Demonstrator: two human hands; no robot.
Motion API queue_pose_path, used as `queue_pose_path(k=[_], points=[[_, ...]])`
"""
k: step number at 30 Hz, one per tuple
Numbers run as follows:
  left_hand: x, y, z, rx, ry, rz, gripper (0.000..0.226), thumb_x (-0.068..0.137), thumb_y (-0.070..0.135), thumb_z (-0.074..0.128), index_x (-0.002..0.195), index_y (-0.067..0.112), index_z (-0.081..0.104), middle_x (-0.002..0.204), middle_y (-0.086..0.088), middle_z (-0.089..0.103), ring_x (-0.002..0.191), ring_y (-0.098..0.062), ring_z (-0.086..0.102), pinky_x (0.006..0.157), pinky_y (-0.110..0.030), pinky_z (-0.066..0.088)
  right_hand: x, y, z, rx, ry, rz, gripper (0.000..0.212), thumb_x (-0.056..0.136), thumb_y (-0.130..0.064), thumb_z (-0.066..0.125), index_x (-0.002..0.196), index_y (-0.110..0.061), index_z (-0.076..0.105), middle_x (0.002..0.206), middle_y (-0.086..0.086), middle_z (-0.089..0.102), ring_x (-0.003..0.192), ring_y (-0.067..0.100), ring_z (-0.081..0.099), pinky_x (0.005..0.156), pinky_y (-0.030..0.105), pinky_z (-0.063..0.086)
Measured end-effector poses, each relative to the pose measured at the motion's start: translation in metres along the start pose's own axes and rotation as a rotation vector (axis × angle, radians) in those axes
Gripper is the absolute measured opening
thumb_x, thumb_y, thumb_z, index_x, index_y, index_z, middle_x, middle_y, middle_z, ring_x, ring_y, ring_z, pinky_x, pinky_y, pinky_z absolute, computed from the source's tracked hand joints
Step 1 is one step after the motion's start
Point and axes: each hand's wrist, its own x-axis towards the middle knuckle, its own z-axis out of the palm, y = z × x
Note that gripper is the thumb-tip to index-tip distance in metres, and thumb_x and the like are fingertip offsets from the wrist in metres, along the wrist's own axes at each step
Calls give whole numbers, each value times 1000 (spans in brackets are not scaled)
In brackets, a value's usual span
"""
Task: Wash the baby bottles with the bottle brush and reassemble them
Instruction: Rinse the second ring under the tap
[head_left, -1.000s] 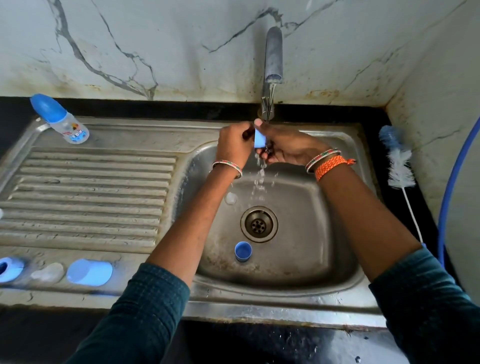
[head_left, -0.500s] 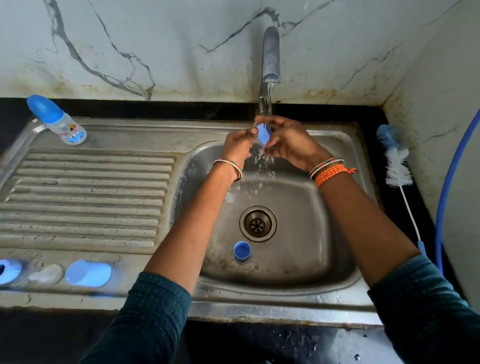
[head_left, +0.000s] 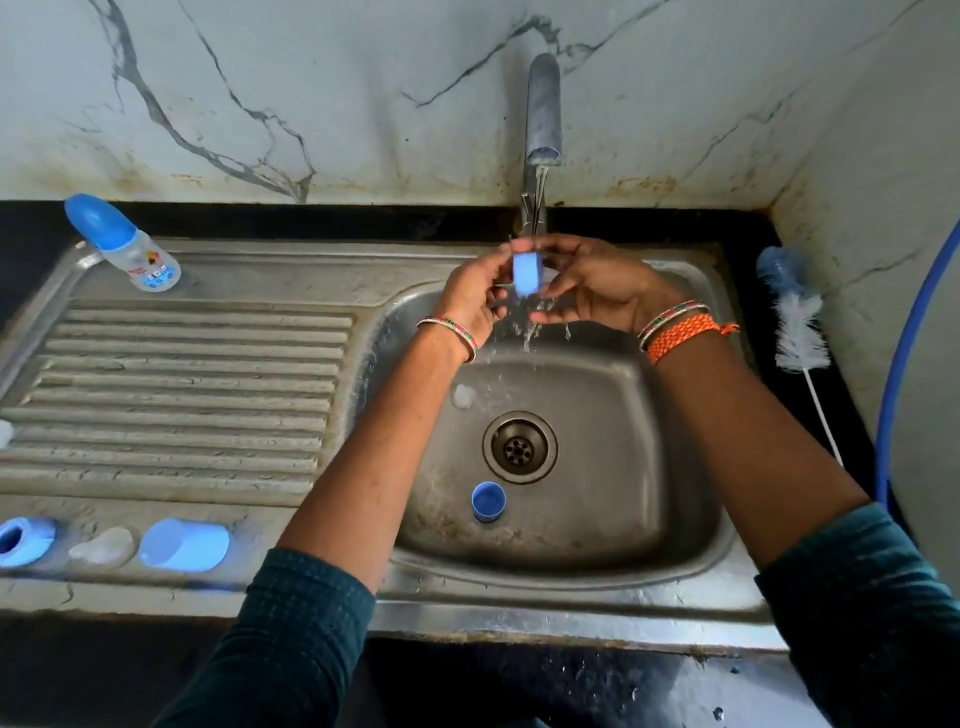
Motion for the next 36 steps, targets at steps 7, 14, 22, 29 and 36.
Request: queue_pose_path(k=[7, 14, 22, 29, 36], points=[[8, -7, 7, 258, 68, 294, 31, 92, 5, 54, 63, 15, 56, 39, 15, 51, 39, 5, 42, 43, -11, 31, -1, -9, 15, -158, 216, 145, 38, 97, -40, 50, 108, -5, 57, 97, 23, 64, 73, 31, 66, 60, 34, 60], [3, 4, -7, -55, -38, -161, 56, 97, 46, 28, 76, 5, 60, 64, -3, 42, 55, -11, 32, 54, -24, 26, 2, 3, 15, -211, 215, -129, 37, 81, 5, 68, 115, -5, 57, 109, 15, 59, 87, 22, 64, 70, 31, 60], [5, -18, -5, -153, -70, -176, 53, 94, 50, 33, 86, 8, 64, 66, -3, 53, 58, -13, 39, 56, -26, 33, 5, 34, 9, -814, 479, -412, 31, 72, -18, 81, 90, -12, 55, 89, 7, 63, 82, 24, 60, 67, 30, 46], [18, -24, -26, -363, 101, -151, 29, 96, 8, 33, 99, 6, 62, 74, -7, 66, 66, -15, 60, 60, -20, 48, 18, 60, 32, -826, 559, -602, 29, 72, -10, 78, 74, -20, 51, 77, -1, 59, 69, 16, 55, 65, 29, 46], [19, -36, -40, -309, 87, -169, 35, 97, 4, 32, 121, 2, 57, 110, -10, 67, 86, -14, 60, 86, -27, 47, 23, 70, 18, -867, 548, -593, 16, 71, -7, 79, 80, -5, 66, 94, 12, 71, 83, 18, 64, 78, 35, 55]])
